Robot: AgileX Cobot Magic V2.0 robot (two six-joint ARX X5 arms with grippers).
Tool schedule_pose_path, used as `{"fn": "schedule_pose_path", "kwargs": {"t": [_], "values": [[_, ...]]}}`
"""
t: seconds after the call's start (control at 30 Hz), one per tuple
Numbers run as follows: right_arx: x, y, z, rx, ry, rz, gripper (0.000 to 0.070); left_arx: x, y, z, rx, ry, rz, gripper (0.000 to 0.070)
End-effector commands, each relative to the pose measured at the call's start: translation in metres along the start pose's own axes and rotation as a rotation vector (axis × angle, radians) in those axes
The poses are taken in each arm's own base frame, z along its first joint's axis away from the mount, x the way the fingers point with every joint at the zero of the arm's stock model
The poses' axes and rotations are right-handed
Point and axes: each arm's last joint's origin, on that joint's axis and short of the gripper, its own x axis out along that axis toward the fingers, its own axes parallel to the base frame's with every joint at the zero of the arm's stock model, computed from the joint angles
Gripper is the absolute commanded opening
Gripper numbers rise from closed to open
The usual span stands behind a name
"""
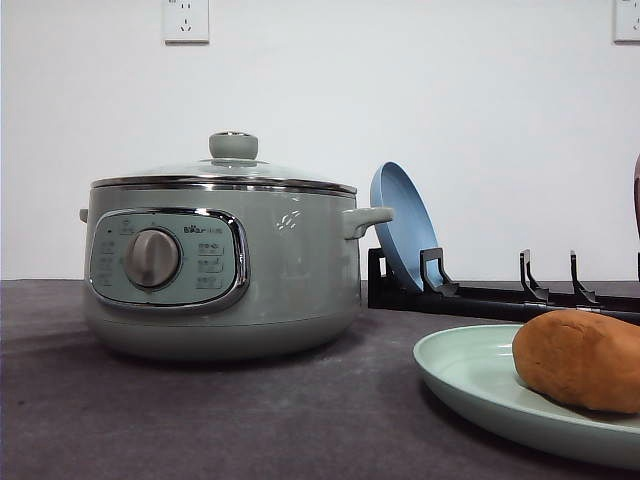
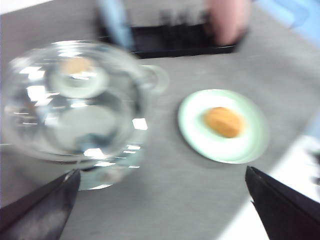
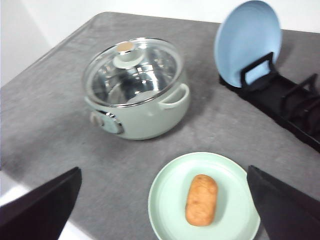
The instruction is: Transfer potato from steamer to green plate
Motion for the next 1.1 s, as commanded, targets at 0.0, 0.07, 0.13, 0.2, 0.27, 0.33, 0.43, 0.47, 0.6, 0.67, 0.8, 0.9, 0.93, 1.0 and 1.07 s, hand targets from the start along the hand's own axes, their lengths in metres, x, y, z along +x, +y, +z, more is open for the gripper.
{"fn": "schedule_pose_path", "kwargs": {"t": [0.0, 0.07, 0.13, 0.2, 0.27, 0.33, 0.43, 0.47, 0.6, 0.67, 0.8, 0.9, 0.93, 1.0, 1.07], "values": [[-0.0027, 0.0019, 0.0038, -0.031, -0.012, 0.027, 0.0688, -0.0040, -0.0027, -0.0026, -0.016, -0.027, -0.024, 0.0700], [-0.0025, 0.0027, 0.0037, -0.034, -0.008, 0.055, 0.0688, -0.0068, -0.0039, -0.0085, -0.018, -0.033, -0.024, 0.0700], [-0.0026, 0.0029, 0.0037, -0.038, -0.007, 0.063, 0.0688, -0.0094, -0.0049, -0.0108, -0.020, -0.041, -0.024, 0.0700], [-0.0026, 0.0031, 0.0036, -0.039, -0.006, 0.071, 0.0688, -0.0107, -0.0054, -0.0111, -0.020, -0.047, -0.024, 0.0700], [-0.0026, 0.0032, 0.0037, -0.039, -0.006, 0.074, 0.0688, -0.0107, -0.0054, -0.0111, -0.019, -0.047, -0.024, 0.0700], [-0.0026, 0.0032, 0.0037, -0.038, -0.006, 0.074, 0.0688, -0.0105, -0.0053, -0.0110, -0.020, -0.047, -0.024, 0.0700], [-0.0026, 0.0032, 0.0037, -0.038, -0.006, 0.074, 0.0688, -0.0101, -0.0052, -0.0108, -0.020, -0.045, -0.024, 0.0599], [-0.0026, 0.0032, 0.0037, -0.039, -0.006, 0.074, 0.0679, -0.0101, -0.0051, -0.0109, -0.021, -0.045, -0.024, 0.0477], [-0.0026, 0.0031, 0.0029, -0.045, 0.001, 0.072, 0.0005, -0.0099, -0.0051, -0.0107, -0.004, -0.045, -0.022, 0.0020], [-0.0026, 0.0030, 0.0030, -0.051, 0.000, 0.068, 0.0032, -0.0084, -0.0045, -0.0097, -0.005, -0.045, -0.023, 0.0006], [-0.0027, 0.0031, 0.0029, -0.050, 0.001, 0.072, 0.0032, -0.0069, -0.0039, -0.0093, -0.025, -0.038, -0.024, 0.0016], [-0.0029, 0.0031, 0.0029, -0.050, 0.000, 0.072, 0.0032, -0.0071, -0.0040, -0.0093, -0.024, -0.039, -0.024, 0.0016], [-0.0029, 0.0031, 0.0029, -0.050, 0.000, 0.072, 0.0032, -0.0073, -0.0041, -0.0094, -0.024, -0.040, -0.024, 0.0016], [-0.0029, 0.0031, 0.0029, -0.050, 0.000, 0.073, 0.0032, -0.0073, -0.0041, -0.0094, -0.024, -0.040, -0.024, 0.0016], [-0.0029, 0.0032, 0.0029, -0.050, 0.000, 0.073, 0.0032, -0.0073, -0.0041, -0.0094, -0.024, -0.040, -0.024, 0.0016]]}}
